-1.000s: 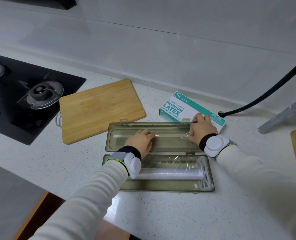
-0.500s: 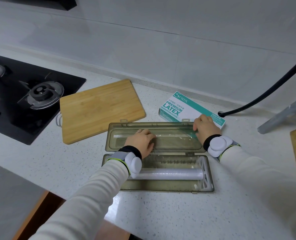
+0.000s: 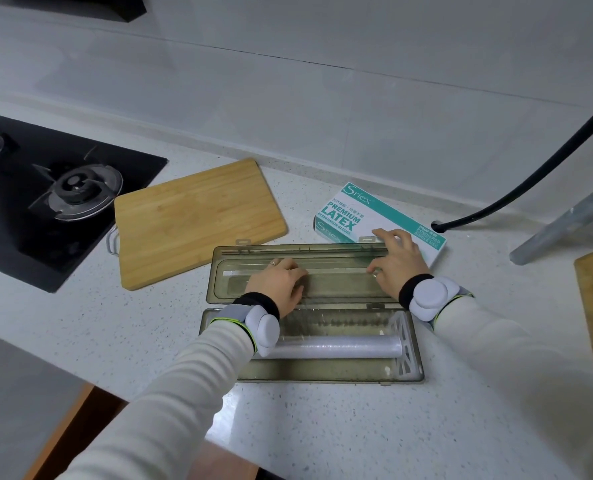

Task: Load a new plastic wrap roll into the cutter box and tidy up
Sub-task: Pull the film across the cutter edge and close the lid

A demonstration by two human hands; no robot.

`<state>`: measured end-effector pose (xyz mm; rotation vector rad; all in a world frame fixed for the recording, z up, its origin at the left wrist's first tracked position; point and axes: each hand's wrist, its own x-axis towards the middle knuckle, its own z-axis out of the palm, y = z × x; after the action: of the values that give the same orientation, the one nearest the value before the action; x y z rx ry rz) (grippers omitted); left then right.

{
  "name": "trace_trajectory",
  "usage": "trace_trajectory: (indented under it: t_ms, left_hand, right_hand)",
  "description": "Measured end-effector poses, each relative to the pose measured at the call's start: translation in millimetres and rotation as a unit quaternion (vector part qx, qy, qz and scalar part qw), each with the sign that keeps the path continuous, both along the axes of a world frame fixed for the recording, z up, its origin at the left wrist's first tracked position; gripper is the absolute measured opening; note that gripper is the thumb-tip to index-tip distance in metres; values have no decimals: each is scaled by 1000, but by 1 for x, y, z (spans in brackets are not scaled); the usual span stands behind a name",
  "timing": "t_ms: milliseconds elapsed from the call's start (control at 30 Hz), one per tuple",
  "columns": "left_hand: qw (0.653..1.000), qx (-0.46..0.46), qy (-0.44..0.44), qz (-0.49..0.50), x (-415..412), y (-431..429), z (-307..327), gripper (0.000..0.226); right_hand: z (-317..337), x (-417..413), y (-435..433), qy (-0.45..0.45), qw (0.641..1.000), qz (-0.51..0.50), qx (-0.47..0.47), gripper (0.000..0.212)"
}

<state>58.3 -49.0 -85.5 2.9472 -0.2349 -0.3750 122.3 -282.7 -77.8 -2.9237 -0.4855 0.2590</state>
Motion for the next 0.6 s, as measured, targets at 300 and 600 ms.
trace_trajectory:
  t_ms: [300, 600]
  left_hand:
    - [1000, 0, -1, 13, -1, 0, 0, 37]
    - [1000, 3, 6, 17, -3, 4, -1, 38]
  right_hand:
    - [3, 0, -2, 8, 995, 20, -97, 24]
    - [2, -1, -7, 2, 991, -9, -133, 29]
